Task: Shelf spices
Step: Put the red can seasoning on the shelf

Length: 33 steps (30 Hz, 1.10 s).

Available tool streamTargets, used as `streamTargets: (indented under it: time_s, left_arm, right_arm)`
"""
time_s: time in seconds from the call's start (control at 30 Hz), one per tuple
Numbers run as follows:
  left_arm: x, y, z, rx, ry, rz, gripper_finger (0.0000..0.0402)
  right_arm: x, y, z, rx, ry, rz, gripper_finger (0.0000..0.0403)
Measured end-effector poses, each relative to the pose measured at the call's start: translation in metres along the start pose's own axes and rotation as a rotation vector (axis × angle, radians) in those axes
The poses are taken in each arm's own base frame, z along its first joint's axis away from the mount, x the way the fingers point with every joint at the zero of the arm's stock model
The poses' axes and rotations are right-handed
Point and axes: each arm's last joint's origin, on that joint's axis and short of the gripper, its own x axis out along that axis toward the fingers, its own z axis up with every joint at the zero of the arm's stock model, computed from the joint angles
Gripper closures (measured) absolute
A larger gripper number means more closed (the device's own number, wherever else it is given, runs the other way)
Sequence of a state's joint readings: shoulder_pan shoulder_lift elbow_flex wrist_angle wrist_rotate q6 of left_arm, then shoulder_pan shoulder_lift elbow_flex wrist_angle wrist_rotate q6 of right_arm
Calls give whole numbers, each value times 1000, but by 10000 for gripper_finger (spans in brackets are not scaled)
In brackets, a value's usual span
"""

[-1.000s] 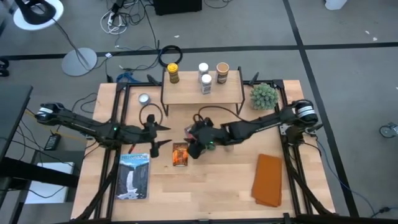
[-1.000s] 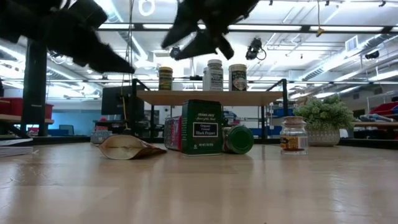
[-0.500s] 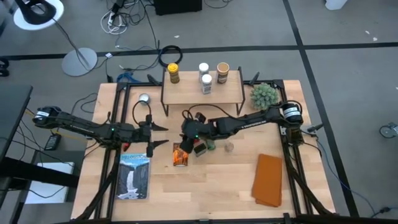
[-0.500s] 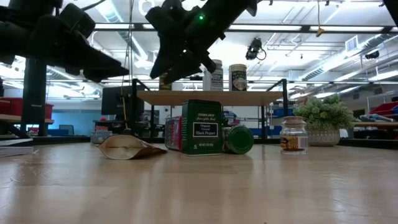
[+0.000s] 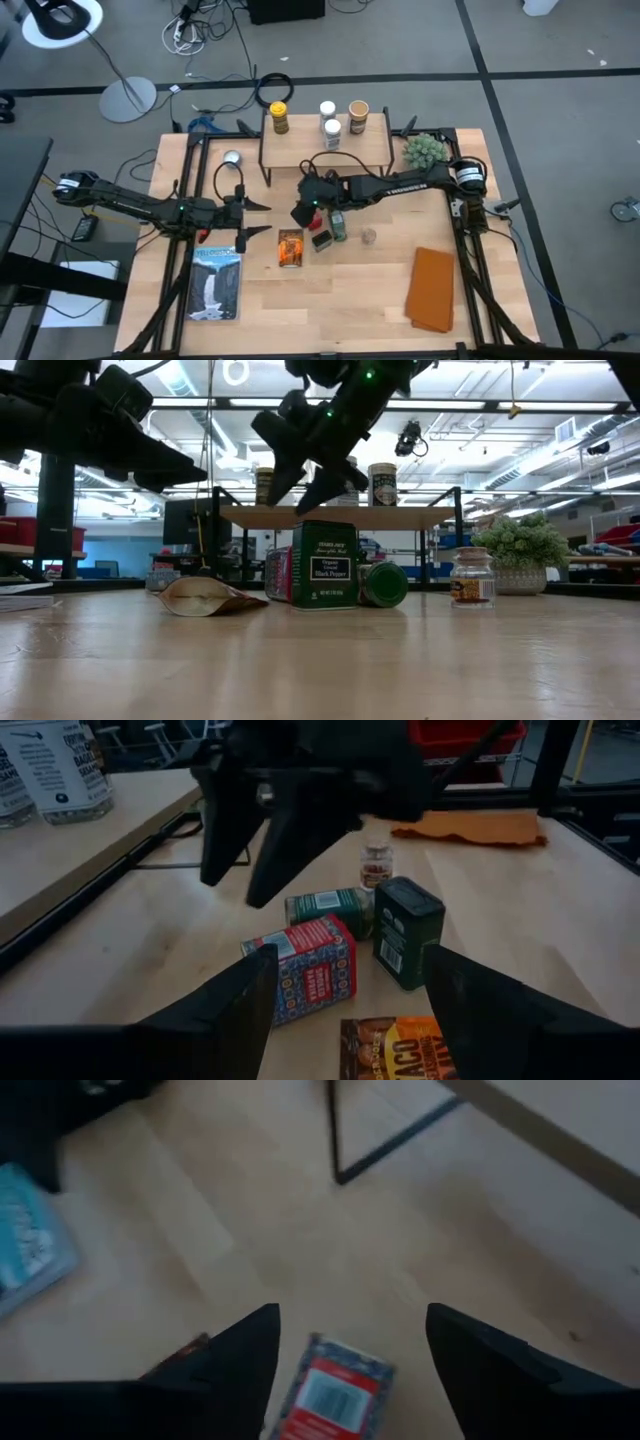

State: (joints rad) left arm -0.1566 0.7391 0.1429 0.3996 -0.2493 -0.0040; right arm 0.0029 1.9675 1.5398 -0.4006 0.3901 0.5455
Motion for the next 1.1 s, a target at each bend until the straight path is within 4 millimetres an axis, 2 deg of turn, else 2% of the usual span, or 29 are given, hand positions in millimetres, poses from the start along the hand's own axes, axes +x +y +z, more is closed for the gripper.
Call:
streamTargets:
  time_s: [0.33,0.43,0.6,0.67,0.87,1.1]
  left_arm:
    - [0,0,0,0,1,0,149]
    - [0,0,0,0,1,0,149]
    - [0,0,0,0,1,0,149]
    - [0,0,0,0,1,0,149]
    - [0,0,0,0,1,0,149]
    - [0,0,0,0,1,0,149]
  right_arm:
    - [1,-3,-1,-24,50,36,116]
    - [1,-3,-2,-29,77,68,89]
    - [0,-3,-7,-92,124,68,21]
    - [-1,-1,-9,-133,131,70,8]
    - [-5,7,-13,-177,105,55,36]
    - [-8,12,-17,-153,108,63,46]
